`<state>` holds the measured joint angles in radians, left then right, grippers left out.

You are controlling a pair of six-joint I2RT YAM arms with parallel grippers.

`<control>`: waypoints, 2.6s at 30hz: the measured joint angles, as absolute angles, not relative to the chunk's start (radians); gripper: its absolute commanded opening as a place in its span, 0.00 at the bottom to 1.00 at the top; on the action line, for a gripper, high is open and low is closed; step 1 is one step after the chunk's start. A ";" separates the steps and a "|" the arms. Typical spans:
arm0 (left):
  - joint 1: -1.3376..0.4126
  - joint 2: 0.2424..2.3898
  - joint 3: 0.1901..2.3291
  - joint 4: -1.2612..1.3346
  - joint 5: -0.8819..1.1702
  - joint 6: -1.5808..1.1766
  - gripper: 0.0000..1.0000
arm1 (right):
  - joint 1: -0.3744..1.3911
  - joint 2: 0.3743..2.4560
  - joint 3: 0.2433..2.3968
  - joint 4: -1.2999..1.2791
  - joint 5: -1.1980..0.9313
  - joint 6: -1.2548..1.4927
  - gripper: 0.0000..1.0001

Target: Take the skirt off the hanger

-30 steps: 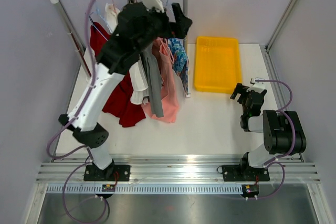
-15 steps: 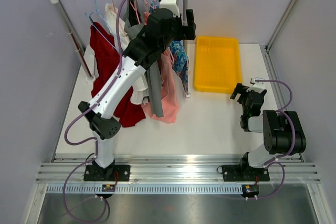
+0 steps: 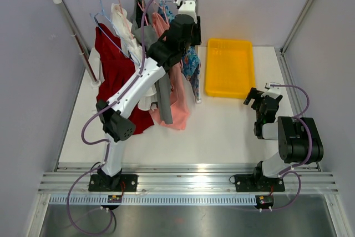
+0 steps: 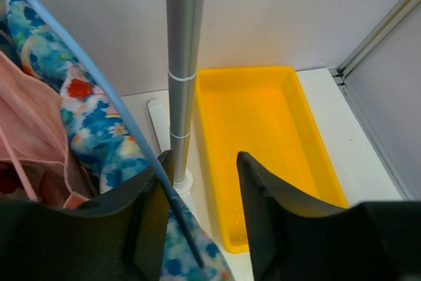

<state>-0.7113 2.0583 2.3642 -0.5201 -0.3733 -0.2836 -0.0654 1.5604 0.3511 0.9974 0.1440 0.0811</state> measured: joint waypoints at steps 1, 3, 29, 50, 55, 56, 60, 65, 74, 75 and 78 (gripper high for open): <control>-0.711 2.058 2.362 -0.520 -0.376 -0.281 0.16 | -0.065 1.560 0.351 0.997 0.152 0.085 1.00; -0.708 2.057 2.362 -0.511 -0.381 -0.276 0.07 | -0.065 1.557 0.351 0.996 0.170 0.094 0.99; -0.816 1.523 2.109 -0.578 -0.421 -0.250 0.00 | 0.159 0.984 1.032 -0.061 -0.306 0.609 0.99; -0.882 1.807 2.360 -0.604 -0.607 -0.216 0.00 | 1.206 1.375 1.615 -0.705 0.680 0.385 0.99; -0.882 1.783 2.360 -0.598 -0.609 -0.198 0.00 | 1.207 1.379 1.573 -0.710 0.760 0.398 0.90; -0.882 1.777 2.360 -0.599 -0.609 -0.196 0.00 | 1.208 1.377 1.569 -0.709 0.776 0.402 0.82; -0.882 1.741 2.337 -0.589 -0.610 -0.194 0.00 | 1.208 1.362 1.501 -0.676 0.841 0.414 0.25; -0.882 1.693 2.295 -0.582 -0.610 -0.195 0.00 | 1.209 1.345 1.378 -0.609 0.883 0.417 0.00; -0.882 1.666 2.295 -0.585 -0.618 -0.171 0.00 | 1.208 1.217 1.201 -0.542 0.946 0.442 0.00; -0.882 1.659 2.295 -0.587 -0.619 -0.163 0.00 | 1.202 1.191 1.179 -0.544 0.952 0.455 0.00; -0.884 1.636 2.299 -0.600 -0.627 -0.134 0.00 | 1.119 1.129 1.126 -0.556 0.936 0.511 0.00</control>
<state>-0.8841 1.6363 2.2993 -0.5999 -0.6266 -0.1345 1.1187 1.1286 1.1259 -0.5560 0.9363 0.5114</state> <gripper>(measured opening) 0.023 0.012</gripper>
